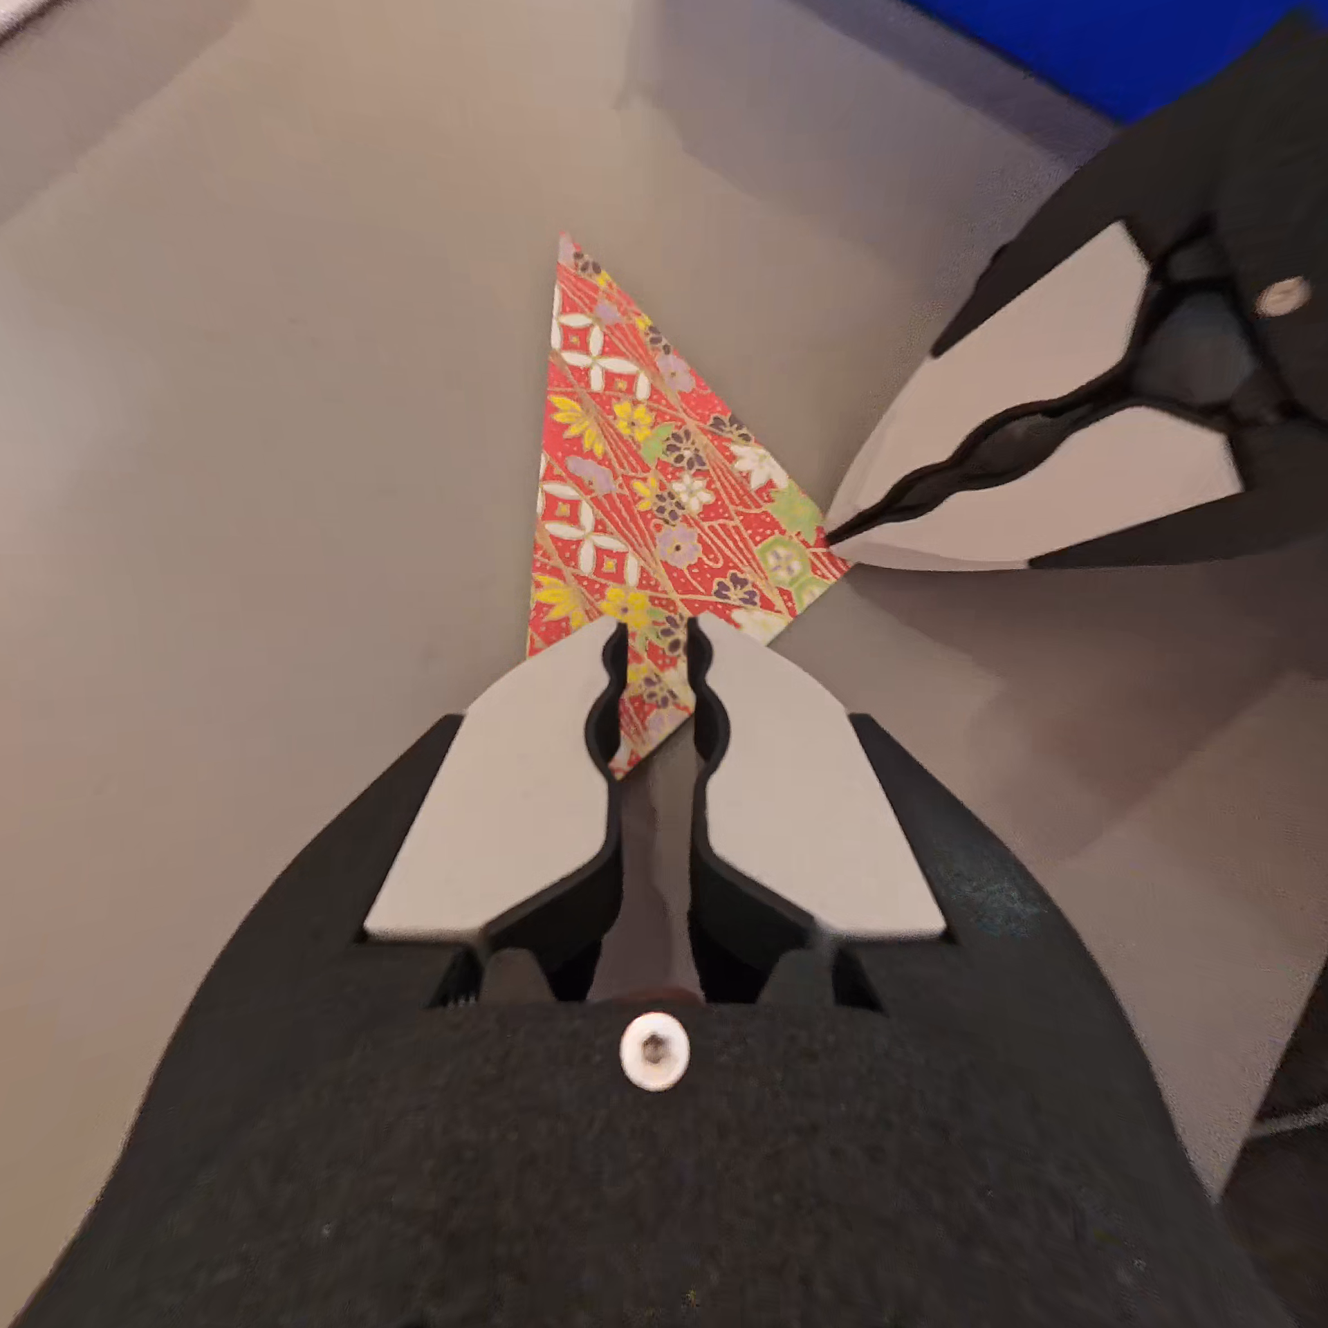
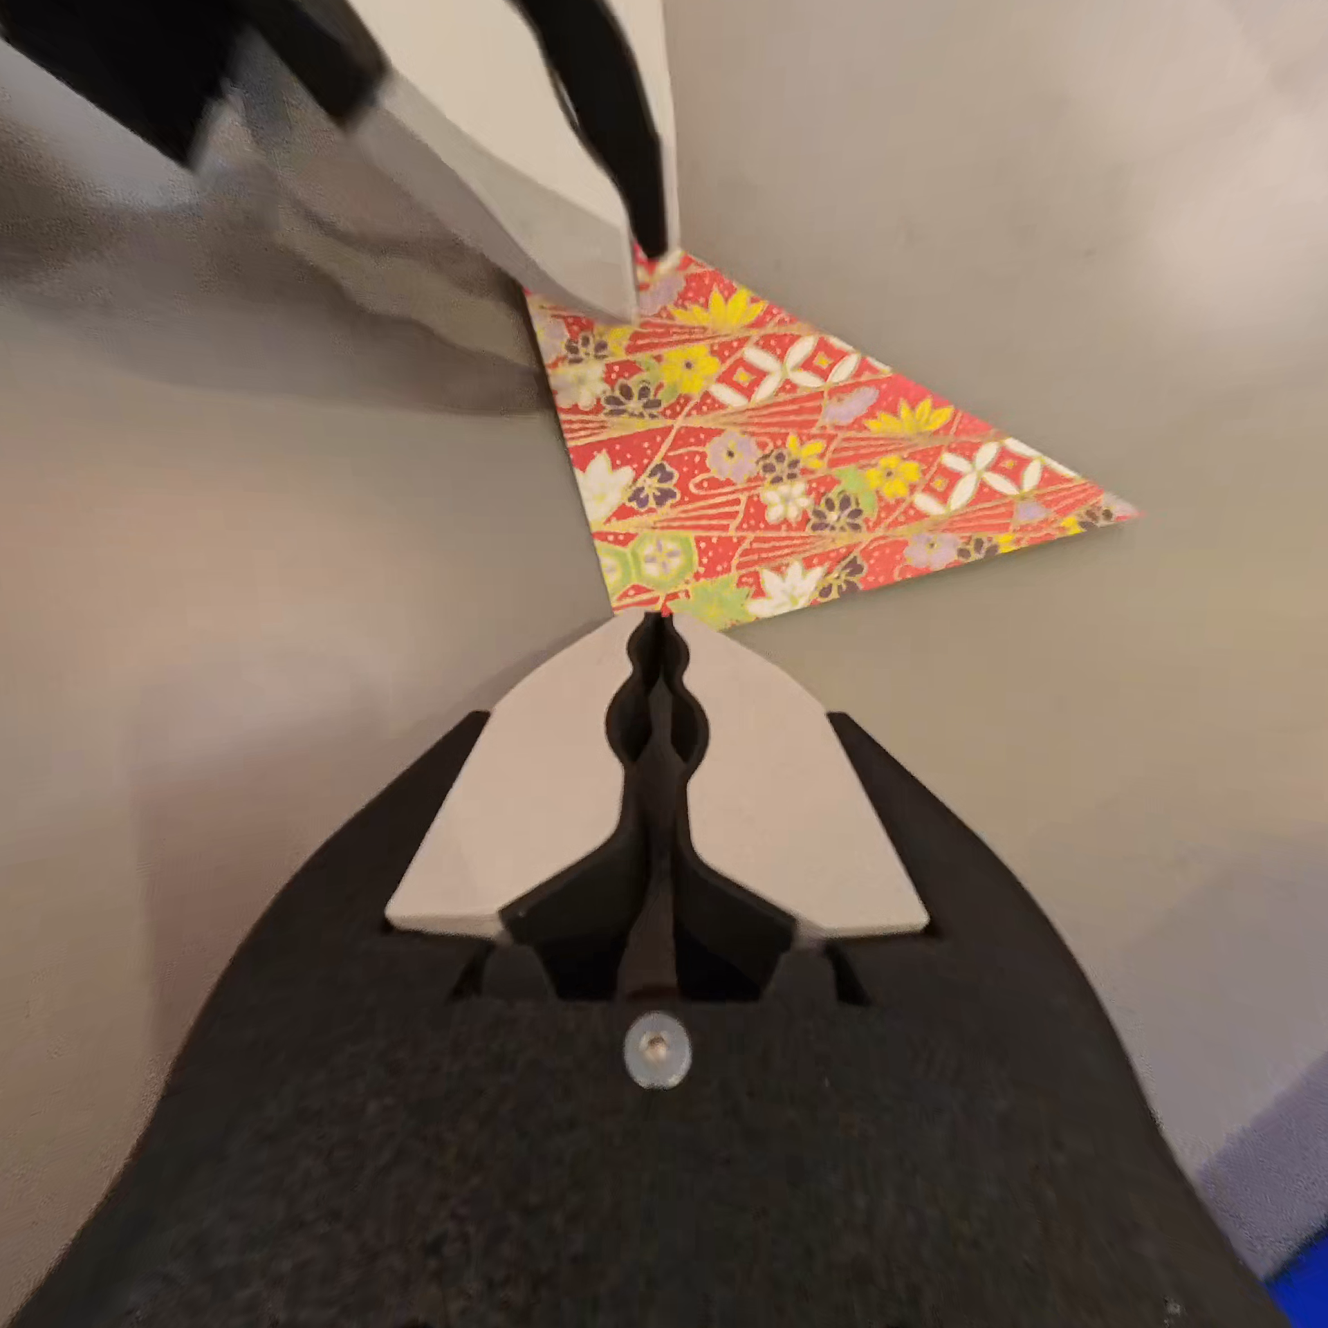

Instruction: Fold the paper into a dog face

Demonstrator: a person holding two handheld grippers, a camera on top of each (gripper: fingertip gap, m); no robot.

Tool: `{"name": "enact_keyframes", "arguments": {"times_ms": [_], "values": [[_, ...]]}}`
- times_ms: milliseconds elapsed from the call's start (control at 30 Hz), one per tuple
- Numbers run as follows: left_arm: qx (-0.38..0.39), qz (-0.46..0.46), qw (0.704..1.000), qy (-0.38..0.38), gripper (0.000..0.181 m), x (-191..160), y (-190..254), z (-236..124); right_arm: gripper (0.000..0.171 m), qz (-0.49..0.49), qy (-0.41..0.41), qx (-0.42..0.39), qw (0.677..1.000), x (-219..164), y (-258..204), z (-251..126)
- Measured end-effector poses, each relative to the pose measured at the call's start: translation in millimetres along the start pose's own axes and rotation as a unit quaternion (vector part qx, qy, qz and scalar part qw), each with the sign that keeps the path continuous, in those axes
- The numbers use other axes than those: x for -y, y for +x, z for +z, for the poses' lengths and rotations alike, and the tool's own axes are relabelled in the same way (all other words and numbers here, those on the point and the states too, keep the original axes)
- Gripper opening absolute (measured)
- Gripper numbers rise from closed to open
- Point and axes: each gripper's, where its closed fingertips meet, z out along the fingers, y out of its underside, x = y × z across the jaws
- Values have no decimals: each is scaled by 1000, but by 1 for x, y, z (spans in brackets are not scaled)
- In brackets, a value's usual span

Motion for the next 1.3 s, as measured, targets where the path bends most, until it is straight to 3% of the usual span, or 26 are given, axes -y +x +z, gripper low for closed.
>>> {"name": "enact_keyframes", "arguments": {"times_ms": [167,400,600,800,1033,1200,1300], "values": [[-11,18,999,-28,11,-8,5,18,0,61,5,21,998,-5,-8,-6],[-27,73,997,-16,13,-6,29,8,0,150,3,51,987,-5,-55,-15],[-62,129,989,-28,14,-9,53,13,0,154,5,38,987,-4,-87,-20],[-134,216,965,-57,25,-7,67,22,0,177,-3,77,981,-4,-87,-20],[-211,241,944,-78,45,-5,69,37,0,197,-3,119,973,-4,-85,-21],[-194,270,941,-69,39,-3,70,43,0,220,34,162,961,2,-79,-37],[-188,270,941,-75,40,-4,69,42,0,221,98,101,965,5,-33,-66]]}}
